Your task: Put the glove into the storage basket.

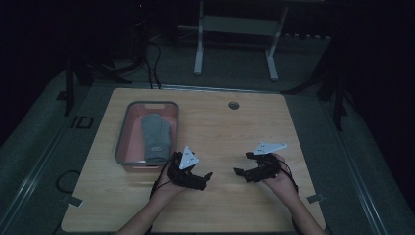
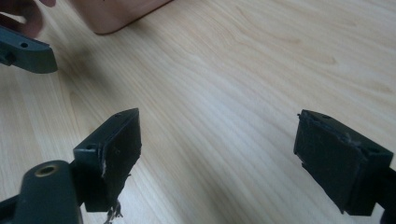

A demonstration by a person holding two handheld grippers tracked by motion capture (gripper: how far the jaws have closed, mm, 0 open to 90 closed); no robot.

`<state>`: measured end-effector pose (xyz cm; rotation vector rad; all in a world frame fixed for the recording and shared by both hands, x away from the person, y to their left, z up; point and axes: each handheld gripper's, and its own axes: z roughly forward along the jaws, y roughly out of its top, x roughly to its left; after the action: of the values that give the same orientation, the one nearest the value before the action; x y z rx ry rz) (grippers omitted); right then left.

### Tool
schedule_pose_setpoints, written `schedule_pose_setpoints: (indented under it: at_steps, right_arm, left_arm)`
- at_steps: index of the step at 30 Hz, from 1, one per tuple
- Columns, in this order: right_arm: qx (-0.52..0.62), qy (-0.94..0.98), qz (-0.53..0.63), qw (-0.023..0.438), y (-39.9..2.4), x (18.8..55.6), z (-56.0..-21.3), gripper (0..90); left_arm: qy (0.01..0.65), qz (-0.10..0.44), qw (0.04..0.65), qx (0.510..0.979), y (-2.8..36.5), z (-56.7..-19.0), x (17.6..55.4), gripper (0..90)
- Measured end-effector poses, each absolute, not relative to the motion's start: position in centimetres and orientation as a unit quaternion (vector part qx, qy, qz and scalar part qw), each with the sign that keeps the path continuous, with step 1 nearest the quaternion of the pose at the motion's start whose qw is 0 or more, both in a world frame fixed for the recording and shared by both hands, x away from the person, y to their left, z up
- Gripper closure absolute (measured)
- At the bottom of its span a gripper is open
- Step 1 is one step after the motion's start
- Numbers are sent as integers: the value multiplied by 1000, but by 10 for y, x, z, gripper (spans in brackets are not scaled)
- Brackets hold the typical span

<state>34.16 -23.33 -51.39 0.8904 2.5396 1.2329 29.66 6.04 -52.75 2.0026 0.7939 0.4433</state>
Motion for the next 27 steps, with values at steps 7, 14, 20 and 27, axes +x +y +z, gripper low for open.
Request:
schedule_pose_setpoints:
  at_steps: [7,14,20,27]
  right_arm:
    - [315,850,410,99,-252,334,-530,139]
    - [325,847,406,110,-267,323,-541,123]
    - [322,843,412,131,-282,313,-545,124]
    - [332,832,419,150,-303,302,-548,133]
  left_arm:
    - [321,170,461,809,58,-542,294,45]
    - [316,161,460,814,51,-551,289,44]
    - [309,156,461,817,47,-555,284,45]
    - [306,156,468,814,46,-559,281,45]
